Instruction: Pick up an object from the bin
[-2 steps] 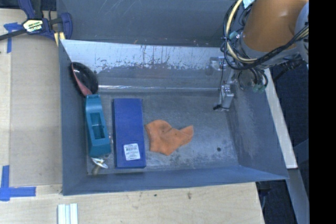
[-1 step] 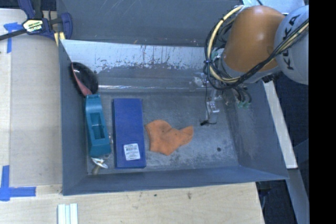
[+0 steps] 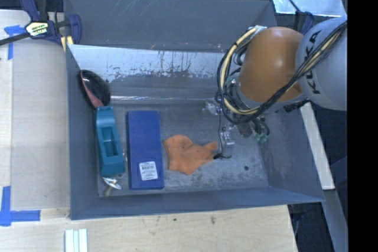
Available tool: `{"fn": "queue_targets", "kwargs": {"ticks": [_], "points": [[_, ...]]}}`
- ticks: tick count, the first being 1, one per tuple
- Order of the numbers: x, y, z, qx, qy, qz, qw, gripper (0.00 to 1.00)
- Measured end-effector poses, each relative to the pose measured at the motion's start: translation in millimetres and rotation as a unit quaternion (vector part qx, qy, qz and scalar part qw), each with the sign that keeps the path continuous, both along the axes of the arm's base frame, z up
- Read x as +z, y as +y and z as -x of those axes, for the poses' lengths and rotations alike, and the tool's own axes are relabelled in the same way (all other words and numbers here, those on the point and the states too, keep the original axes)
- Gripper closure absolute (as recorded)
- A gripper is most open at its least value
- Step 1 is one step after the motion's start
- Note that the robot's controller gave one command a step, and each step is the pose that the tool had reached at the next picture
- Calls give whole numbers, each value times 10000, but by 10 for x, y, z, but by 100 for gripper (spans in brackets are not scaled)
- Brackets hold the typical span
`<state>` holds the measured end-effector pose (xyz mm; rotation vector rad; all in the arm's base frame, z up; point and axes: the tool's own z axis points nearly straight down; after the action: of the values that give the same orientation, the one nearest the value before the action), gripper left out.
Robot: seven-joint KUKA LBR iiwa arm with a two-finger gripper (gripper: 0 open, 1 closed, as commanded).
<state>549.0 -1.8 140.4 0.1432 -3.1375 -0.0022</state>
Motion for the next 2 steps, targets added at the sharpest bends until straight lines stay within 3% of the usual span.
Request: {"fn": "queue_targets", "kwargs": {"ticks": [1, 2], "points": [[76, 125, 163, 684, -11, 10, 9977, 0], [-689, 236, 170, 552, -25, 6, 9985, 0]]}}
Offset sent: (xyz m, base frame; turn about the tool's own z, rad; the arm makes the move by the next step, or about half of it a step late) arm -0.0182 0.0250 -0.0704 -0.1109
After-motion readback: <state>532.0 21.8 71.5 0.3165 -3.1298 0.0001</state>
